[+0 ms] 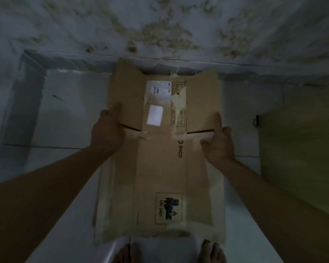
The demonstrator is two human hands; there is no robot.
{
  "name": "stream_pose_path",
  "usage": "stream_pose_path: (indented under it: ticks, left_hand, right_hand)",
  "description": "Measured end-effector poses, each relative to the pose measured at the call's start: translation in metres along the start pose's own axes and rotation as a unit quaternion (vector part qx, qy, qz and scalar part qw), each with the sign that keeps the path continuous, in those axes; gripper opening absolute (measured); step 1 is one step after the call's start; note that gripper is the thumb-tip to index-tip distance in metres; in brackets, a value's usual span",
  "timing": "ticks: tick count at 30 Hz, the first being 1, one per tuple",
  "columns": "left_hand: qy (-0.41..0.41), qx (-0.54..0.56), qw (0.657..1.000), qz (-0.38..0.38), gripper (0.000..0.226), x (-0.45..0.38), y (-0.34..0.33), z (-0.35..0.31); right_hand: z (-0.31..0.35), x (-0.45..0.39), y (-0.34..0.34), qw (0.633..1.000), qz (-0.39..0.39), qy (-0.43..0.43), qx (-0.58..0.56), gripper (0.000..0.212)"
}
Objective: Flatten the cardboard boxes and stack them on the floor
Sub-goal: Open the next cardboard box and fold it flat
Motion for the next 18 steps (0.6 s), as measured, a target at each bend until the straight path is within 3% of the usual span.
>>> stream_pose_path:
  ticks: [6,10,13,18]
  left_hand:
    - [0.051,0.056,0.994,0.075,0.081,-0.031,-0.049,0.027]
    - [0.044,0.039,0.996,0.06,0.081,-0.06,-0.057,0.03]
    - [0.042,-0.032,0.995,0.083,0.08,-0.077,-0.065,0.023]
    - [0.074,-0.083,0.992,0.066,0.071,-0.054,-0.06,-0.009]
  right_hand:
    - [-0.03,-0.022,-0.036,0.998,0.051,0.007,0.022,0.109]
    - [-0.035,-0.041,-0.044,0.997,0.069,0.01,0.019,0.102]
    - [-0.028,-0.046,-0.047,0.99,0.096,0.003,0.098,0.086]
    - [-0.001,-0.029,-0.041,0.987,0.06,0.058,0.14,0.073]
Point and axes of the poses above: each hand's wrist, its own x-axis away from the middle knuckle, its own y-axis out of the back of the hand, z = x × y, the point moved 1 cm from there along -x, towards the middle knuckle, and after that the axes turned 5 degrees about y, right-handed, at the moved point
